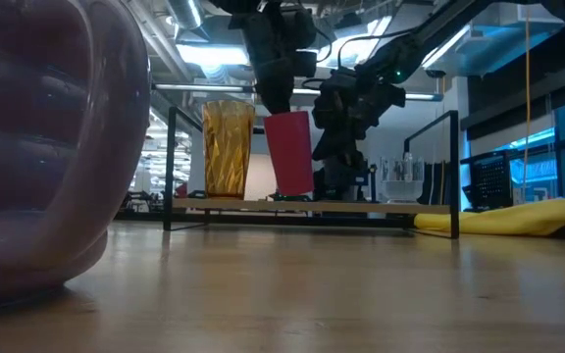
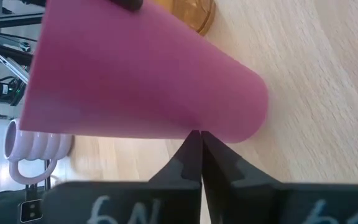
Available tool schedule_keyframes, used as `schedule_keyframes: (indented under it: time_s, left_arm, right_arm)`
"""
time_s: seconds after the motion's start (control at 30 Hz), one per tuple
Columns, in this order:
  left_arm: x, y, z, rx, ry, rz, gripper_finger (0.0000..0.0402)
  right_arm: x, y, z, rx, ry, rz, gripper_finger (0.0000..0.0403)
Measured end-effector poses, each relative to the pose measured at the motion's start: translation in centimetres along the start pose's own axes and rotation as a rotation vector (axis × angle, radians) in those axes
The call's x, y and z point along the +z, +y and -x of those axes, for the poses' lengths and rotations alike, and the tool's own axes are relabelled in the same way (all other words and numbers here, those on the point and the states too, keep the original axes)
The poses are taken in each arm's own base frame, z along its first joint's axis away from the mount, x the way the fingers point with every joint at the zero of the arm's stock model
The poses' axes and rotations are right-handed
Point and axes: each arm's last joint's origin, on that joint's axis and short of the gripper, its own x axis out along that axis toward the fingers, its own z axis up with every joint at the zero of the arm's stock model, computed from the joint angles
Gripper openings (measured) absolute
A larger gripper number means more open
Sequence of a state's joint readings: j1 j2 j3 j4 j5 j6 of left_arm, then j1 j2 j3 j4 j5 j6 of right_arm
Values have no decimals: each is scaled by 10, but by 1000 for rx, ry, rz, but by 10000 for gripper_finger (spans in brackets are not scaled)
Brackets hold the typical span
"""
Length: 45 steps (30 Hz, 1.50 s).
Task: Stack small to large cups/mugs on shelf
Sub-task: Put the pink cup on the shelf, then put the purple mug on the shelf
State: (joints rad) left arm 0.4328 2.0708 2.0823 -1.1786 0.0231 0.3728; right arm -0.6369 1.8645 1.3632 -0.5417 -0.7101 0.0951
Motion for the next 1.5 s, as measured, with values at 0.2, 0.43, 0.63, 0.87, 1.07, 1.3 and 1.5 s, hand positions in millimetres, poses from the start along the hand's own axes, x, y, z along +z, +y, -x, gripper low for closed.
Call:
schedule_keyframes:
  time_s: [0.2, 0.43, 0.63, 0.87, 1.07, 1.3, 1.5]
  left_arm:
    - [-2, -1, 0, -8, 16, 6, 28]
    - [-1, -1, 0, -8, 15, 31, 61]
    - [-1, 0, 0, 18, 18, 31, 68]
    - [-1, 1, 0, 36, 25, 30, 69]
    - [-2, 2, 10, 68, 24, 32, 68]
    - [11, 0, 61, 99, -97, 50, 67]
    - [9, -22, 113, 80, -227, 80, 67]
  right_arm:
    - [0, 0, 0, 0, 0, 10, 4]
    - [0, 0, 0, -1, 2, 16, 4]
    - [0, 0, 0, -1, 2, 16, 5]
    - [0, 0, 0, -1, 1, 18, 5]
    - [0, 0, 0, -1, 1, 22, 5]
    - [1, -6, 6, -11, -13, 11, 5]
    - [6, -9, 21, 52, -46, 22, 5]
